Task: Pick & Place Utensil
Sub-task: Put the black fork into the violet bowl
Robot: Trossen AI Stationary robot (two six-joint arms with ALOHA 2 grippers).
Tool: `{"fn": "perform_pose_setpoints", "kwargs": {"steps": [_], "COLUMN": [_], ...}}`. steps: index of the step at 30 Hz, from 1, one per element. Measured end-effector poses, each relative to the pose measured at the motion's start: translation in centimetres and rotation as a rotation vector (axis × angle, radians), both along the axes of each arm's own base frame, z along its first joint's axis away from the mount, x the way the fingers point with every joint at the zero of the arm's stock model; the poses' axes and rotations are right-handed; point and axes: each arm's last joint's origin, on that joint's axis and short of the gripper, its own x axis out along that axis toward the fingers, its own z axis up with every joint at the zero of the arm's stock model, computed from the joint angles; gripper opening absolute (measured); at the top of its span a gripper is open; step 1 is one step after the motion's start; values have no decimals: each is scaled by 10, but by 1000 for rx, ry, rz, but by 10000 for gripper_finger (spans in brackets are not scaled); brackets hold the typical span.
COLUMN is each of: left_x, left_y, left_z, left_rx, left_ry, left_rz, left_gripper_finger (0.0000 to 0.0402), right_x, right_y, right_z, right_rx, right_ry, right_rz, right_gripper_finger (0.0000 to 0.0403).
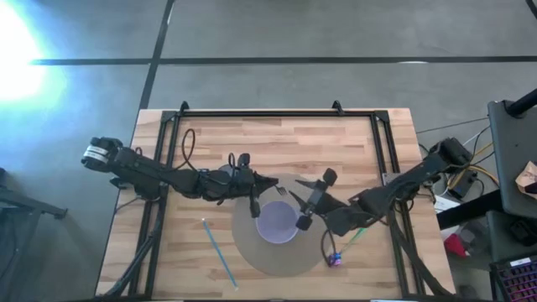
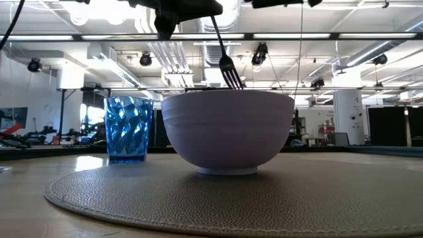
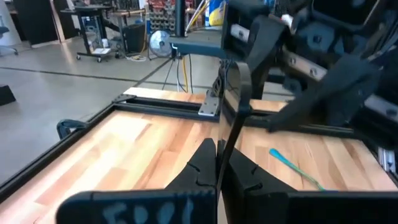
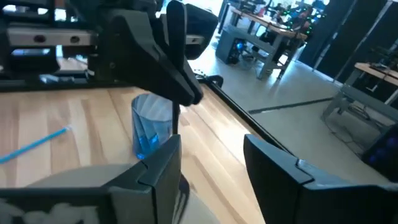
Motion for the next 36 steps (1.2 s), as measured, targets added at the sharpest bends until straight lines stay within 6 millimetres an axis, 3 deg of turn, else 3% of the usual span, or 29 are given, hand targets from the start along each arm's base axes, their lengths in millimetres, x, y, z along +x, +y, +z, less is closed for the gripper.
{"fn": "perform_pose_setpoints", "kwargs": {"steps": [8,13,17,24,36], "left_x": [3,-1,-6,-8,-9], "left_y": [8,15,20,21,22], "left_z": [13,33,36,18,0], "left_rx": [-100,-166,-220,-295,-356], "left_ry": [141,124,130,197,146], "left_rz": [-115,-234,-290,-281,-288], "left_gripper_finger": [0,0,0,0,0], "right_x": [-21,-24,-22,-22,-22], "right_y": [-8,-9,-8,-8,-8], "right_z": [15,13,4,1,3], "right_rx": [-8,12,4,-9,-4], "right_ry": [19,22,60,77,70], "right_rz": [11,2,-5,-5,-5], "right_gripper_finger": [172,163,157,148,157]}}
